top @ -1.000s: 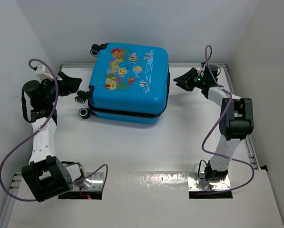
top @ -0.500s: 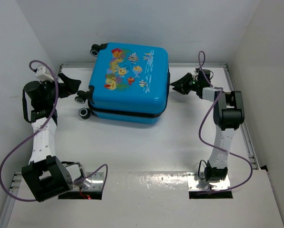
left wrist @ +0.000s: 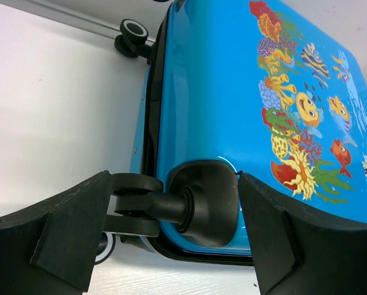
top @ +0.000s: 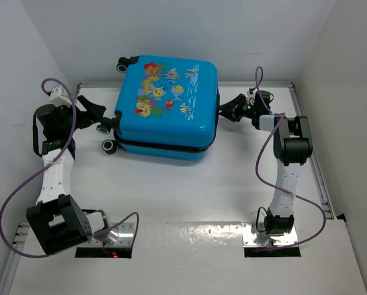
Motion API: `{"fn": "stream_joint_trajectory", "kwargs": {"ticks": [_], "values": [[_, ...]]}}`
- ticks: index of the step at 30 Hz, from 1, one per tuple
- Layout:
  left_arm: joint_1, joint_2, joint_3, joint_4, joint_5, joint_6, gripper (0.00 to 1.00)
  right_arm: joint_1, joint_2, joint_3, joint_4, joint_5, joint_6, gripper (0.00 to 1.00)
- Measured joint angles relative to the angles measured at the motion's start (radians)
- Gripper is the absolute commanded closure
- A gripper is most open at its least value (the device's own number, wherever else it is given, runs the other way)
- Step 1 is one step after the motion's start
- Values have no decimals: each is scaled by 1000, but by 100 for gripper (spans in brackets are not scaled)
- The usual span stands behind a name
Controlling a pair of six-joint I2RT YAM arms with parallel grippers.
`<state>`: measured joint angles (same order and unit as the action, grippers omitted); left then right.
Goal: Pack the luggage
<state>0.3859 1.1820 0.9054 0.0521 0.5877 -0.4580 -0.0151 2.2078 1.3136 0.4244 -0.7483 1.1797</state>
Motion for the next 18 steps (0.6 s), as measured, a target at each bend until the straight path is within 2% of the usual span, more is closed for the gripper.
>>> {"fn": "stream_joint_trajectory", "kwargs": {"ticks": [6,11,18], "values": [[-8,3,0,-2,-10,-2,13,0,55,5,57,-46,42,62],[-8,17,0,-8,-8,-11,13,2,114,25,171,-100,112,62],[-5,19,0,-11,-8,-37,13,-1,185,35,379,-173,274,74]]}}
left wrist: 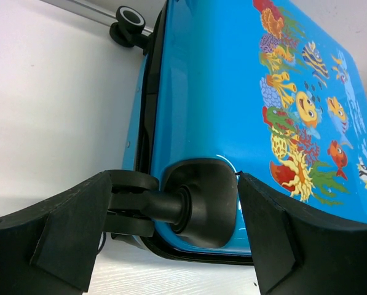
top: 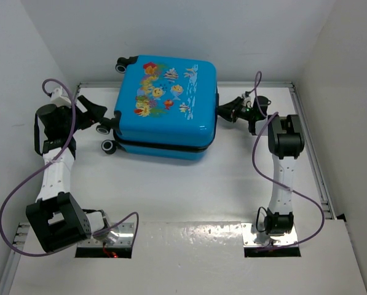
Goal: Pack the luggage
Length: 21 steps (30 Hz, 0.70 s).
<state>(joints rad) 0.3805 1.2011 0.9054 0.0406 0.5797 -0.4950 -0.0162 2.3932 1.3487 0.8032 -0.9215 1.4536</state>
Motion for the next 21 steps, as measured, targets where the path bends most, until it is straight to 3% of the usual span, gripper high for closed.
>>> {"fn": "stream_joint_trajectory", "kwargs": {"ticks": [3,4,12,21], "values": [[6,0,0,2,1,-18,13,1,29,7,78,-16,53,87],[8,1,0,2,0,-23,13,1,40,9,108,-21,70,100],[26,-3,-5,-12,-8,-31,13,2,29,-86,259,20,137,100],[171,-151,-88,-162,-29,-14,13,16,-370,-624,163,34,-91,100]]}}
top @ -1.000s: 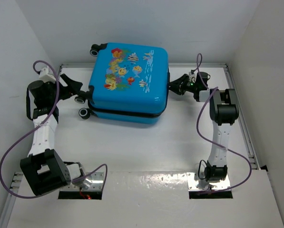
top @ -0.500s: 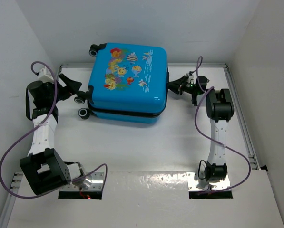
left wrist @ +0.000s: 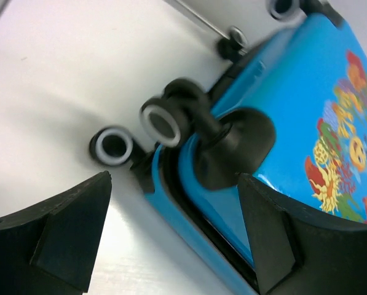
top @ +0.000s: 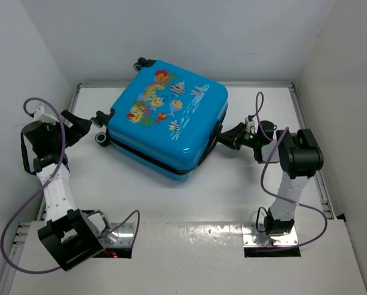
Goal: Pack the luggage
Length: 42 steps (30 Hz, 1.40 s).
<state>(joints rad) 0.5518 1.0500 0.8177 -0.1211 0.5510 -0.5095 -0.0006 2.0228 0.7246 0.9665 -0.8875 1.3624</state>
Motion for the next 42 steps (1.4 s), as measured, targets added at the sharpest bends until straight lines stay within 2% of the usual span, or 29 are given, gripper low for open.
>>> {"fn": "stream_joint_trajectory", "kwargs": {"ticks": [6,8,11,12,14,18,25,28,33,36,42], "values": [[105,-88,-5,-161,-32,0,14,49,-263,-321,-41,-11,-66,100],[121,-87,1,-236,-55,-1,17,55,-371,-382,-157,-25,-121,99],[126,-64,2,-328,-97,-14,17,44,-546,-386,-454,-8,-323,92],[125,-50,2,-353,-110,-21,17,34,-612,-378,-572,13,-400,85],[113,-14,-1,-389,-136,-37,18,-27,-729,-358,-743,13,-513,79],[43,64,-45,-396,-169,-89,20,-185,-842,-218,-858,25,-621,79],[-143,215,-132,-272,-174,-216,21,-354,-729,63,-891,58,-660,79],[-224,282,-145,-185,-172,-272,21,-368,-666,119,-879,154,-683,76],[-320,420,-143,-87,-241,-338,21,-338,-389,301,-848,247,-683,69],[-345,561,-25,-37,-240,-385,21,-311,-230,410,-842,274,-669,67],[-394,925,344,233,-166,-470,21,-237,8,613,-833,277,-608,66]]}}
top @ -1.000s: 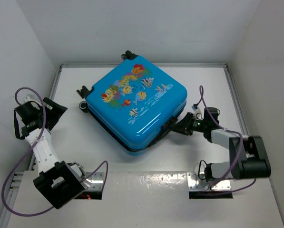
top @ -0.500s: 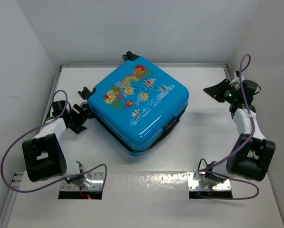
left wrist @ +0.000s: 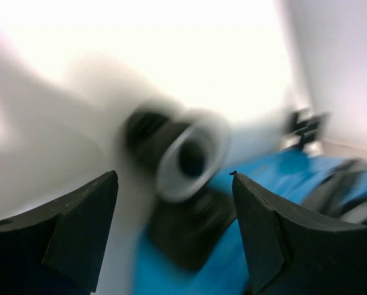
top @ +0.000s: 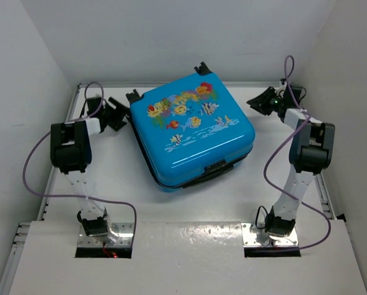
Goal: Pack the luggage
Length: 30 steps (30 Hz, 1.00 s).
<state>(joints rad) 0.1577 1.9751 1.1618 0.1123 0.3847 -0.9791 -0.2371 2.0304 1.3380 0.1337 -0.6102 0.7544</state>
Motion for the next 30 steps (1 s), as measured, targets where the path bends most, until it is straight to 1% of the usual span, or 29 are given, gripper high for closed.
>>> {"fn": "stream_joint_trajectory", "kwargs": {"ticks": [1,3,5,8,11,13,15,17,19,21,23,25,28,29,30], "values": [[-8,55,65,66,28,-20,21,15,23,19,1,0,15,66],[-18,133,173,95,40,-27,18,43,41,24,2,-1,47,66],[-18,158,213,116,45,-29,13,68,37,0,8,-5,71,66],[-5,141,245,113,41,2,11,104,-23,-128,21,-12,89,66],[34,56,235,-4,29,76,11,121,-147,-298,3,-6,94,66],[76,-65,137,-36,19,117,11,107,-251,-398,9,7,95,66],[124,-246,-21,-87,10,151,11,103,-353,-492,24,32,95,66],[168,-409,-145,-135,-1,177,12,113,-443,-572,39,59,95,66],[181,-529,-245,-164,-8,194,14,131,-500,-628,42,67,92,66],[167,-599,-331,-190,-7,208,15,150,-542,-677,42,62,95,66],[137,-612,-394,-216,-11,211,17,170,-567,-713,37,48,100,66],[89,-576,-428,-241,-18,207,18,185,-579,-734,33,31,107,66],[14,-489,-430,-232,-24,198,19,216,-590,-754,25,24,116,66],[-11,-432,-416,-211,-54,192,20,227,-591,-759,19,27,118,66],[-12,-383,-393,-199,-53,183,24,233,-592,-764,18,31,121,66]]}}
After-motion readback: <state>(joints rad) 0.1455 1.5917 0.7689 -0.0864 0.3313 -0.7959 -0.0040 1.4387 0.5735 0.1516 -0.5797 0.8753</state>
